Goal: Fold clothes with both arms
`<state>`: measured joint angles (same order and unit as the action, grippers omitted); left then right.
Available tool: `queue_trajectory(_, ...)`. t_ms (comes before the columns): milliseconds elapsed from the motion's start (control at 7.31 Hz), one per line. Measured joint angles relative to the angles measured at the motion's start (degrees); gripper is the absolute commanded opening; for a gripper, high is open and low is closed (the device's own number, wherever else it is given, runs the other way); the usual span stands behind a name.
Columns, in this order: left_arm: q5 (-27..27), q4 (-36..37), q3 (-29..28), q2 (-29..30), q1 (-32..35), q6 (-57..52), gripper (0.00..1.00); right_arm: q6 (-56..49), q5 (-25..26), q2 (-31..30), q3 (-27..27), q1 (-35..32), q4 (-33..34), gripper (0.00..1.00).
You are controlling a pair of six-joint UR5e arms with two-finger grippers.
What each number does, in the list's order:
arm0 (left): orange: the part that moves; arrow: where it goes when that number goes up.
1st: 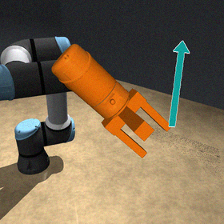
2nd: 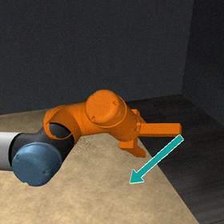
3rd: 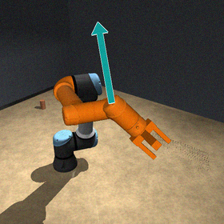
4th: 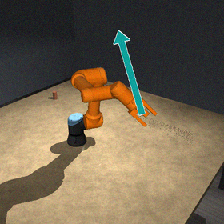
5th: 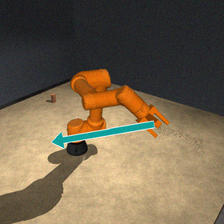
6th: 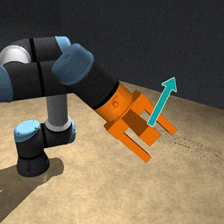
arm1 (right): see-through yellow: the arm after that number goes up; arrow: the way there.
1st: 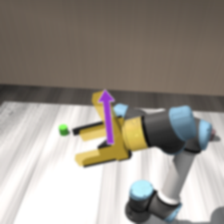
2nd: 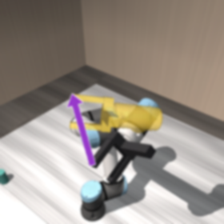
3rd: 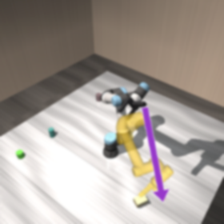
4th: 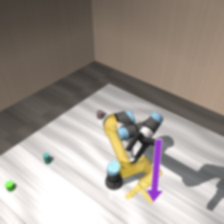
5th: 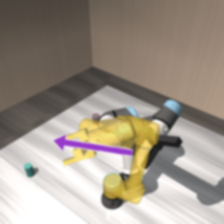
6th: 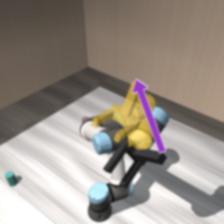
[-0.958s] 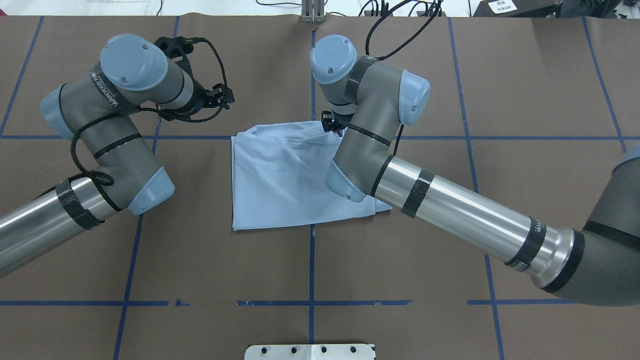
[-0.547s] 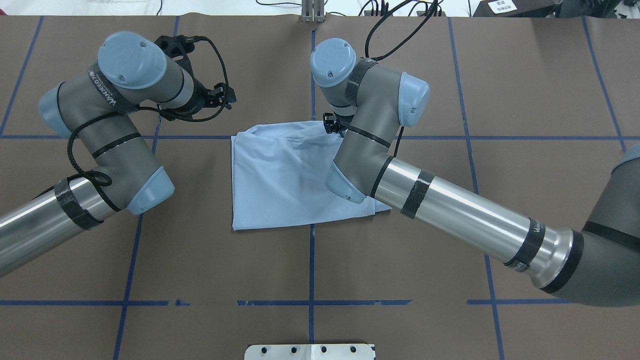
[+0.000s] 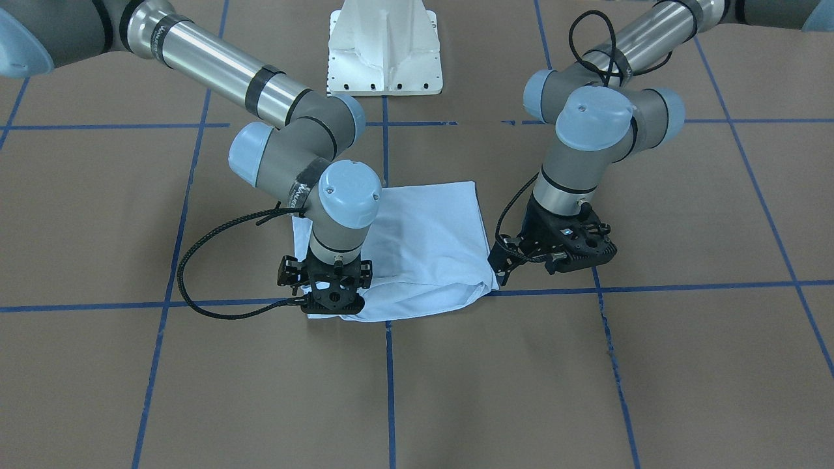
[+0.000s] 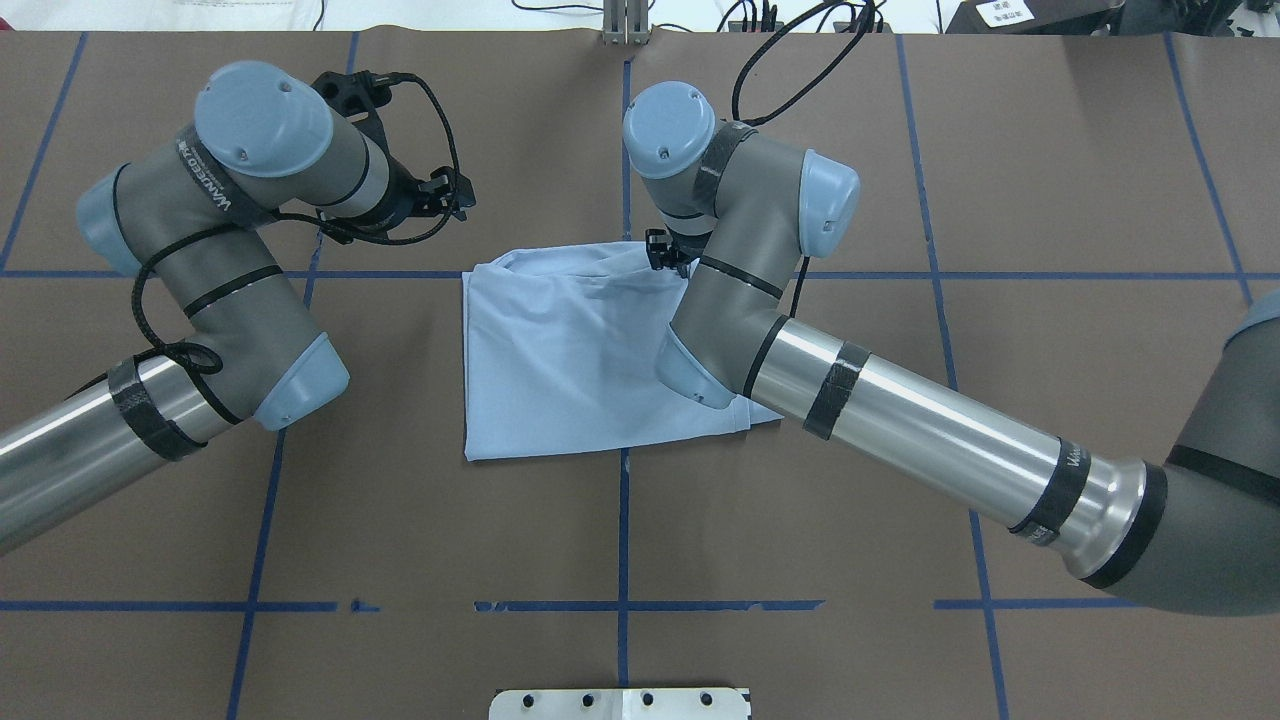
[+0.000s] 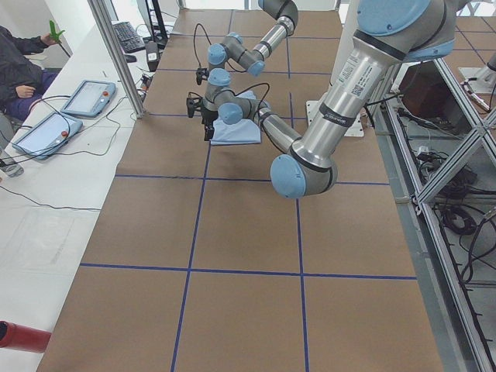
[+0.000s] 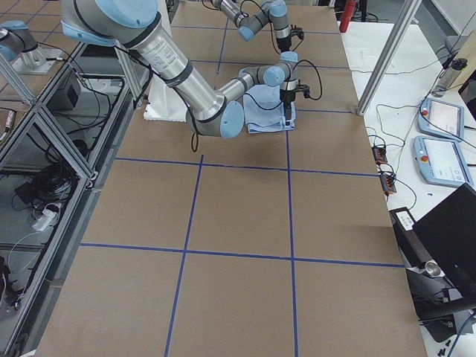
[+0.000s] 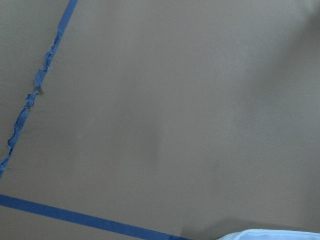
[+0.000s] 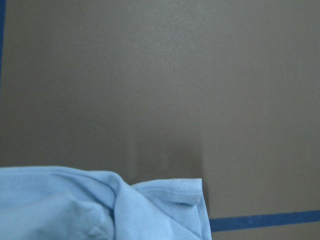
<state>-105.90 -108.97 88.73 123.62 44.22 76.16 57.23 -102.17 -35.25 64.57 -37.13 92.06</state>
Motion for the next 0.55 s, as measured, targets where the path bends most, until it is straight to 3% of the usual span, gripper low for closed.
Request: queue_trajectory(547,0.0,0.0,1.0,0.0,0.0,0.4,1.00,-2.5,0.7,-1.6,-0.1,-0.8,0.2,1.00)
